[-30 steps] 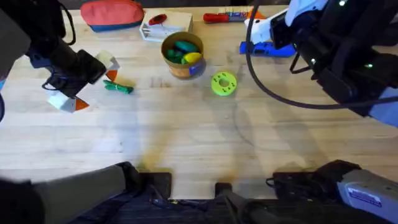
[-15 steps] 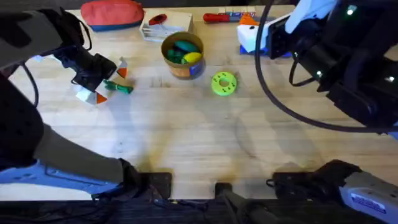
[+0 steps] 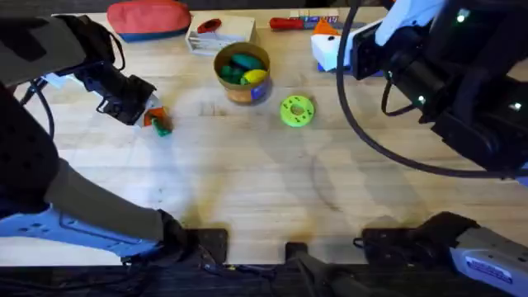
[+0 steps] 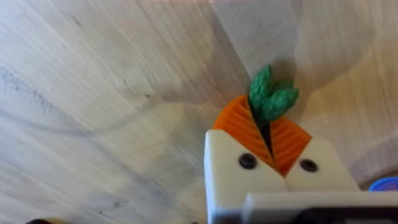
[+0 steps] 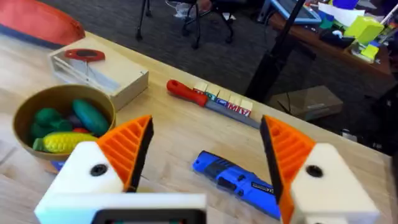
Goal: Pick up the gripper from the table and insert it into the empty holder that is missing its gripper. Then pick up a screw, insert it into the mounting hole, and use the screwdriver to tighten it. Finally, clean up the table by picking up the vegetable and placing it into the bucket.
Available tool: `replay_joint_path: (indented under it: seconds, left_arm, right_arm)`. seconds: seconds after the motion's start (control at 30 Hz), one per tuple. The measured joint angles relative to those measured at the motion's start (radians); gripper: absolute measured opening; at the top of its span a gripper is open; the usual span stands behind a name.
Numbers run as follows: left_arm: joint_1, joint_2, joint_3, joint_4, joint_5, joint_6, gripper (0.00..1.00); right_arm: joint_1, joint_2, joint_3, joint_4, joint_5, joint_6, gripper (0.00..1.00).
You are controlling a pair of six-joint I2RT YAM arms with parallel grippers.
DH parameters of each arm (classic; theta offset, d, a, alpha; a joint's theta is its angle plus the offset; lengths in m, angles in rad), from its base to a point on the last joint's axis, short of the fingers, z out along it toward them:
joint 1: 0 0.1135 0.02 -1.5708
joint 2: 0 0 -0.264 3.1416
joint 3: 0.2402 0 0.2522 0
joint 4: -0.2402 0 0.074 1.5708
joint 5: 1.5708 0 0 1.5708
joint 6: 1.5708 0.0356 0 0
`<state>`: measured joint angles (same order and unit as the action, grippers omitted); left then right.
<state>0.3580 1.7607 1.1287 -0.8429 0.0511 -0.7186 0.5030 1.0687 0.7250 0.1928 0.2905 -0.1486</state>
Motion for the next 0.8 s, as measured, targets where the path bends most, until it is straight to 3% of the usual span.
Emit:
replay_joint_path:
  seconds: [0.13, 0.27, 0.33, 0.47, 0.6, 0.7, 0.8]
  left_arm:
    - [-0.010, -0.009, 0.029, -0.093, 0.030, 0.000, 0.019]
    - [-0.064, -0.092, 0.111, -0.116, 0.036, 0.017, 0.019]
    - [-0.114, -0.159, 0.158, -0.072, 0.038, 0.045, 0.019]
    - [-0.259, -0.285, 0.213, 0.081, 0.056, 0.110, 0.018]
    - [-0.413, -0.312, 0.223, 0.186, 0.060, 0.160, 0.018]
    - [-0.487, -0.264, 0.222, 0.215, 0.047, 0.203, 0.018]
    - [-0.520, -0.196, 0.222, 0.222, 0.035, 0.229, 0.018]
  right_arm:
    - [0.000, 0.000, 0.000, 0.000, 0.000, 0.000, 0.991]
    - [0.000, 0.000, 0.000, 0.000, 0.000, 0.000, 0.991]
    - [0.000, 0.000, 0.000, 0.000, 0.000, 0.000, 0.992]
    - [0.000, 0.000, 0.000, 0.000, 0.000, 0.000, 0.991]
    - [0.000, 0.000, 0.000, 0.000, 0.000, 0.000, 0.992]
    - [0.000, 0.000, 0.000, 0.000, 0.000, 0.000, 0.992]
    - [0.000, 0.000, 0.000, -0.001, 0.000, 0.000, 0.992]
